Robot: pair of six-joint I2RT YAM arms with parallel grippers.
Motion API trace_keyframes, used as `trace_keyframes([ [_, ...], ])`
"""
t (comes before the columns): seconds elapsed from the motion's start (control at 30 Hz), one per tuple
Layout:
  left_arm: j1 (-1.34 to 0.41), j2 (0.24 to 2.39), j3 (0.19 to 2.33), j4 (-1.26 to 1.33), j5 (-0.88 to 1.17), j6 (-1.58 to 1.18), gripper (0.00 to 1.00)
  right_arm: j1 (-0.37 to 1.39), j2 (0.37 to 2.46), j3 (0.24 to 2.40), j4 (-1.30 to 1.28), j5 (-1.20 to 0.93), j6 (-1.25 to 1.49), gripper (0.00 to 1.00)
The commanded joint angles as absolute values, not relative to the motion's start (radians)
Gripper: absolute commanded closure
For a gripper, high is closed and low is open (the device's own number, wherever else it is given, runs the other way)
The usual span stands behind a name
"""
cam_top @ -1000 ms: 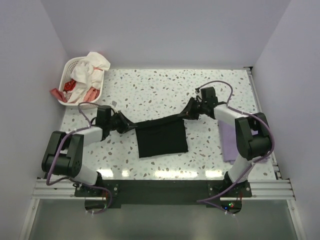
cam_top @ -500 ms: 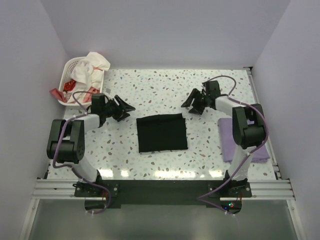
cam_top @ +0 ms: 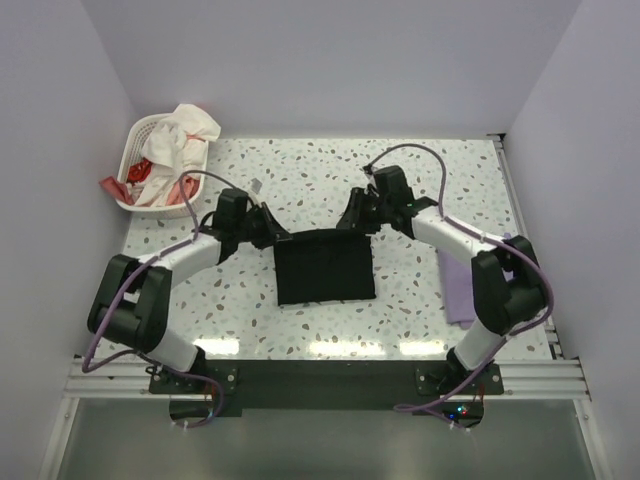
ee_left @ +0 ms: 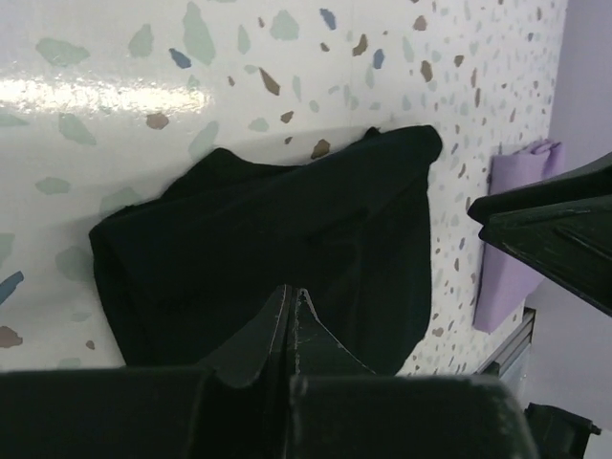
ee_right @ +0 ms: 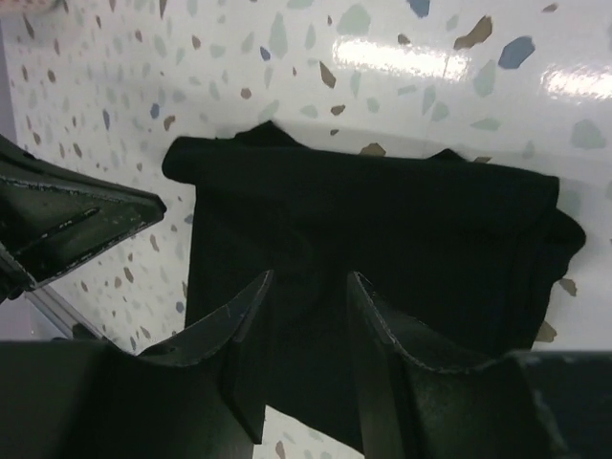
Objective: Fold and stack the t-shirts
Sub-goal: Fold the tshirt
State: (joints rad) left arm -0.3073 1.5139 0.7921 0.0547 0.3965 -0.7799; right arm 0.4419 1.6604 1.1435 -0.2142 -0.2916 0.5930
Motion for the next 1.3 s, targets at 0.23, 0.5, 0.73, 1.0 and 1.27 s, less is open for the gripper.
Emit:
trace_keyframes([
  [0.23, -0.313, 1.794, 0.971, 0.023, 0.327, -0.736, 1.0, 0.445, 1.908, 1.278, -0.241, -0.286, 0.523, 0.66],
  [0.5, -0.27, 1.911, 1.026, 0.043, 0.334, -0.776, 1.0, 0.342, 2.026, 1.347, -0.242, -0.348, 0.574, 0.65],
  [0.73, -0.239, 1.911, 0.994, 0.081, 0.365, -0.79, 0.88, 0.299, 2.074, 1.388, -0.291, -0.37, 0.557, 0.64],
  [1.0, -0.166, 1.789, 1.057, -0.04, 0.345, -0.729, 0.63, 0.273, 2.019, 1.393, -0.31, -0.374, 0.542, 0.61],
  [1.27, -0.3, 1.617, 0.99, -0.077, 0.281, -0.709, 0.66, 0.302, 1.824, 1.359, -0.344, -0.35, 0.531, 0.59],
])
